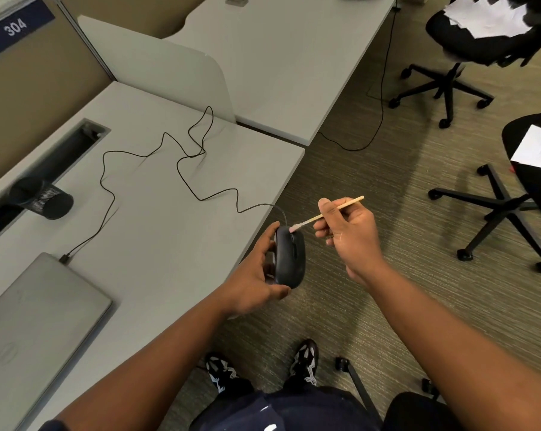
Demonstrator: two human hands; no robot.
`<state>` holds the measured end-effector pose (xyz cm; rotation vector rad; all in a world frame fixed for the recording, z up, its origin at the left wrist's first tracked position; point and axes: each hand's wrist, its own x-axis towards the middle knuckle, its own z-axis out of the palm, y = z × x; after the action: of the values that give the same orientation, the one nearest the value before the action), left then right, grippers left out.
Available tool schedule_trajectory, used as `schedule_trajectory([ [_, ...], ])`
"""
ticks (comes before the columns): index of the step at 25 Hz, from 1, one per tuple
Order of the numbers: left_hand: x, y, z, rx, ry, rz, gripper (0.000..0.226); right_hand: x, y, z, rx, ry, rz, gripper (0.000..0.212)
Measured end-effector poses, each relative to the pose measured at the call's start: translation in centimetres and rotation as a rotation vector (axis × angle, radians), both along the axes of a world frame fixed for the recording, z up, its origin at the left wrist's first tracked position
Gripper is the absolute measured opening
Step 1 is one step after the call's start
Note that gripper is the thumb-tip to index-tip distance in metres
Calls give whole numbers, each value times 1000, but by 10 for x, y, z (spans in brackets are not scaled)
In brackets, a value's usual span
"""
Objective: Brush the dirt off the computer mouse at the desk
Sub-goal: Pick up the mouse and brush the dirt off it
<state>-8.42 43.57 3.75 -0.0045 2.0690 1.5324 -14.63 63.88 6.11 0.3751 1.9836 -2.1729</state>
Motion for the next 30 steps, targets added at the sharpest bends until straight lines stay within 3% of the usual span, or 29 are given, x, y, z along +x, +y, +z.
schedule_trajectory([
  [7,-1,-1,-2,49,3,55,114,7,-3,-7,-187,-162,-76,21],
  [11,-3,-2,-2,81,-17,53,115,6,-1,-4,-78,-76,-37,11],
  [16,-6,-3,-2,59,-55,24,122,-1,2,4,81,15,161,9],
  [19,-6,-4,-3,45,-53,22,124,-4,7,3,154,42,126,10],
  [26,-9,-4,-2,59,-57,15,136,-3,6,8,12,63,195,9],
  [30,-7,-4,-2,56,-56,14,140,-7,8,7,88,38,257,10],
])
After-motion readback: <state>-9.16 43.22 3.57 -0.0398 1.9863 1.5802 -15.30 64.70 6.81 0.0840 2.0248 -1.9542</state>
